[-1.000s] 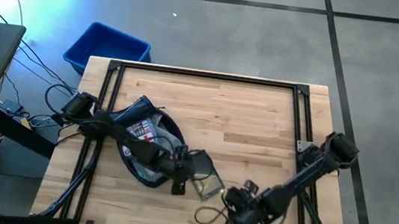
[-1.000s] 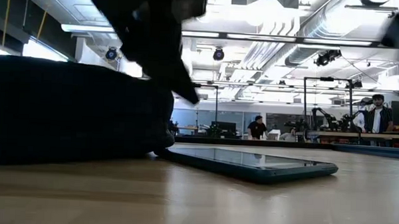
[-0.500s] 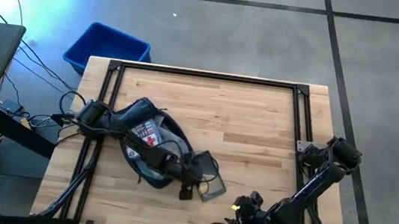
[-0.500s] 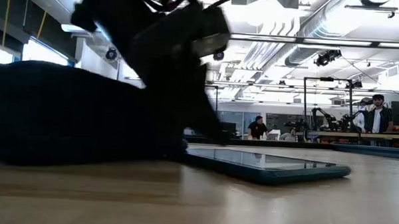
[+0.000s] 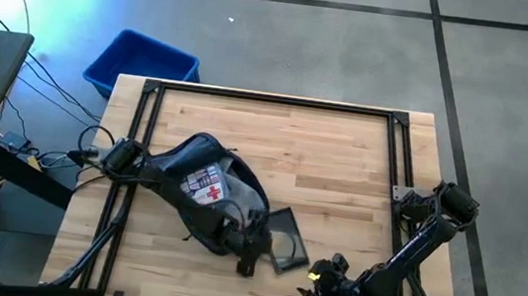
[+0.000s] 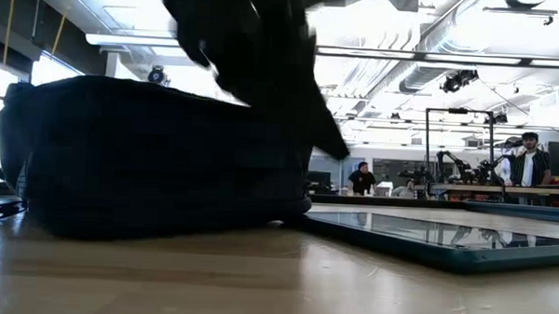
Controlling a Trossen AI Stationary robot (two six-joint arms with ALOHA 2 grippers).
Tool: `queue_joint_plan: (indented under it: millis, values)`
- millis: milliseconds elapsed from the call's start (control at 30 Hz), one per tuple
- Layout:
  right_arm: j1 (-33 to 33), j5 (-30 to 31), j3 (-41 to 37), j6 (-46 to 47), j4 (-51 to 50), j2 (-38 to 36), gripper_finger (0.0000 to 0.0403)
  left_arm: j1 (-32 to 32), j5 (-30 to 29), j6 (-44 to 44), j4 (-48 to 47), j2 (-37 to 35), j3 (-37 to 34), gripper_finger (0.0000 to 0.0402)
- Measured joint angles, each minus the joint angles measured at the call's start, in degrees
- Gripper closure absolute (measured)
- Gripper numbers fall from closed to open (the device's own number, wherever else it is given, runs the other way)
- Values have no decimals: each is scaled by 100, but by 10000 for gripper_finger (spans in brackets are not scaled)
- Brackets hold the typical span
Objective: Unpack backpack
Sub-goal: Put the blue tablet into the black backpack
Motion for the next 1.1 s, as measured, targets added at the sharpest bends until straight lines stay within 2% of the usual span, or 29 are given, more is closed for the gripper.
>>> queue_joint_plan:
  millis: [133, 333, 467, 500, 667, 900, 1000, 1100]
  values:
    - [-37, -99, 0, -323, 235, 261, 135, -84, 536, 204, 400, 70, 156, 401]
    - [-80, -154, -1, -319, 532, 565, 135, 272, 554, 113, 232, 571, 120, 401]
    - [-66, -155, -1, 116, 506, 589, 135, 351, -267, 49, -121, 627, 130, 401]
    - [-67, -155, -1, 332, 474, 590, 135, 384, -323, 54, -152, 629, 130, 401]
    - [-83, -116, 1, 937, 356, 763, 135, 588, 202, -100, -37, 648, 132, 401]
    - [-278, -449, 8, 1038, 296, 1055, 135, 596, 300, -191, 60, 732, 147, 401]
    - [-354, -462, 9, 1040, -109, 1056, 135, 555, 482, -367, 94, 734, 145, 401]
    - [-478, -759, 9, 1040, -643, 1044, 135, 454, 688, -423, 267, 747, 142, 401]
